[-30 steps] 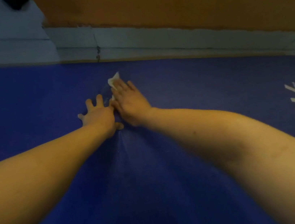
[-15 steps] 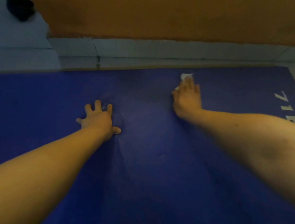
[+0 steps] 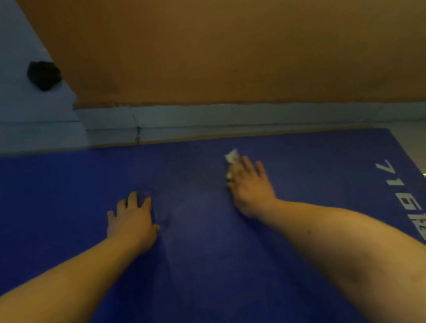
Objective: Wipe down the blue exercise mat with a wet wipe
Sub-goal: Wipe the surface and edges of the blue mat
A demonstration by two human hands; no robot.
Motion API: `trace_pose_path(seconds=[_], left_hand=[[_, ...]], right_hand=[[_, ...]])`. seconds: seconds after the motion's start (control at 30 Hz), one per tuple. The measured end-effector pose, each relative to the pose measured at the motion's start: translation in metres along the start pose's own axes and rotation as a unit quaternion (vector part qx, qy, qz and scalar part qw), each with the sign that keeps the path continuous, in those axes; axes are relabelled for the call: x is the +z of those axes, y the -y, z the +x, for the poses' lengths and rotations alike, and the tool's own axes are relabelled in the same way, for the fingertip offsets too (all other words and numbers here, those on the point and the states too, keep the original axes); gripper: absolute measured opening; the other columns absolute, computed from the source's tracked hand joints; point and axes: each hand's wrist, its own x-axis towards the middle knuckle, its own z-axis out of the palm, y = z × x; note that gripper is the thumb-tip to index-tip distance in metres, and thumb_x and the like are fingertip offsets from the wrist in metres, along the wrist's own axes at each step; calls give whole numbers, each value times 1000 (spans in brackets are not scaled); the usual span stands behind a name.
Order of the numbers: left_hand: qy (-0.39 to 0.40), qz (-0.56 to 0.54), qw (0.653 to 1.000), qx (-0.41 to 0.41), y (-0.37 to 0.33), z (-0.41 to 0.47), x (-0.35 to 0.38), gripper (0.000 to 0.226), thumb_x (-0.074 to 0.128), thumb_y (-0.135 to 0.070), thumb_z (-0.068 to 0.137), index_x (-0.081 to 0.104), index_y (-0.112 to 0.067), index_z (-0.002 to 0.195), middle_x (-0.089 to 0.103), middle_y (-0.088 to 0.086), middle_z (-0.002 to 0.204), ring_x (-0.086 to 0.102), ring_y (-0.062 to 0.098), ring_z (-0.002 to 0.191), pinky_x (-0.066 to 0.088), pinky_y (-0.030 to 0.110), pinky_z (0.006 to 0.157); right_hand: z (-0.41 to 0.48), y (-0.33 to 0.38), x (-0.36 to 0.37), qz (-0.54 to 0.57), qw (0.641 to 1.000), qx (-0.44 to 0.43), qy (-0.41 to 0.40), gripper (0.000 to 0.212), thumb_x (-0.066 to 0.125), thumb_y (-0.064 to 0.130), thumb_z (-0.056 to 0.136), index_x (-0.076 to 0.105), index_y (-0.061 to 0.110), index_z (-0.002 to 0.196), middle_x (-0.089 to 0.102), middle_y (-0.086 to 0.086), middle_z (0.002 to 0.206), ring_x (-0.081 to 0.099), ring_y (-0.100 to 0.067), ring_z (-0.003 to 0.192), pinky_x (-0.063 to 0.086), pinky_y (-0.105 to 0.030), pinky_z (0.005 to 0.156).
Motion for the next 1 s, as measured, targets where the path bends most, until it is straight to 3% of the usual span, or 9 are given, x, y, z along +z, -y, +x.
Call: trace_pose_path(seconds=[0.1, 0.2, 0.37, 0.43, 0.53, 0.6, 0.77, 0.87, 1.0], left_hand=[[4, 7, 1000, -8, 2, -6, -8, 63, 49, -41, 100, 27, -21, 155, 12, 8, 163, 24, 32, 143, 32, 47, 116], [17, 5, 1000, -22, 2, -9, -13, 52, 46, -30, 99, 37, -19, 150, 21, 6, 159, 29, 30, 140, 45, 43, 101], [13, 31, 999, -33, -2, -13, -11, 54, 50, -23, 98, 36, -18, 150, 25, 6, 157, 28, 31, 141, 48, 43, 98], [13, 43, 999, -30, -4, -14, -12, 54, 52, -27, 99, 37, -18, 149, 26, 7, 156, 29, 30, 140, 47, 42, 98], [13, 47, 999, -21, -1, -17, -10, 55, 51, -28, 100, 33, -20, 152, 23, 8, 157, 27, 31, 141, 48, 43, 100], [22, 49, 998, -17, 3, -23, -8, 58, 49, -22, 100, 29, -19, 154, 20, 8, 159, 25, 32, 143, 49, 42, 98], [8, 89, 996, -23, -1, -46, -4, 54, 51, -26, 97, 38, -15, 148, 29, 7, 151, 28, 29, 138, 47, 41, 94], [31, 96, 994, -30, -6, -64, 4, 52, 54, -28, 97, 41, -14, 146, 31, 7, 148, 27, 30, 138, 44, 40, 92], [49, 83, 995, -37, 3, -76, 8, 54, 57, -21, 95, 40, -11, 145, 31, 7, 145, 32, 30, 133, 43, 39, 84]], right_hand=[[3, -37, -7, -22, 987, 137, 79, 65, 18, 44, 108, 2, 10, 162, -10, -7, 169, -15, -30, 155, -8, -55, 123], [8, -11, 9, -12, 986, 159, 57, 65, 18, 44, 105, 15, 10, 161, -9, -9, 169, -16, -32, 154, -7, -58, 121], [-41, 119, 17, 92, 992, -90, 12, 68, 35, 37, 106, 6, 9, 162, -4, -3, 170, -12, -20, 155, -1, -51, 124], [-62, 155, 25, 55, 976, -202, 54, 69, 32, 42, 107, 6, 10, 162, -4, -3, 170, -15, -19, 154, -7, -49, 124], [-69, 146, 30, -16, 964, -256, 71, 67, 25, 48, 107, 6, 14, 162, -3, -2, 170, -15, -20, 155, -11, -48, 124], [-61, 113, 21, -33, 975, -216, 45, 66, 28, 45, 107, 5, 14, 162, 0, -2, 170, -8, -24, 156, -7, -50, 124], [-45, -4, 10, -58, 997, 47, 25, 62, 27, 47, 105, 24, 17, 159, 3, -7, 170, -2, -35, 155, -3, -56, 122], [-59, -14, 12, -32, 983, 158, 84, 75, 18, 54, 105, 8, 5, 161, -2, -13, 169, -8, -36, 155, -5, -54, 123], [-93, 59, 31, 7, 997, 53, 52, 80, 26, 54, 104, 0, 3, 160, -7, -15, 168, -9, -31, 155, -3, -51, 125]])
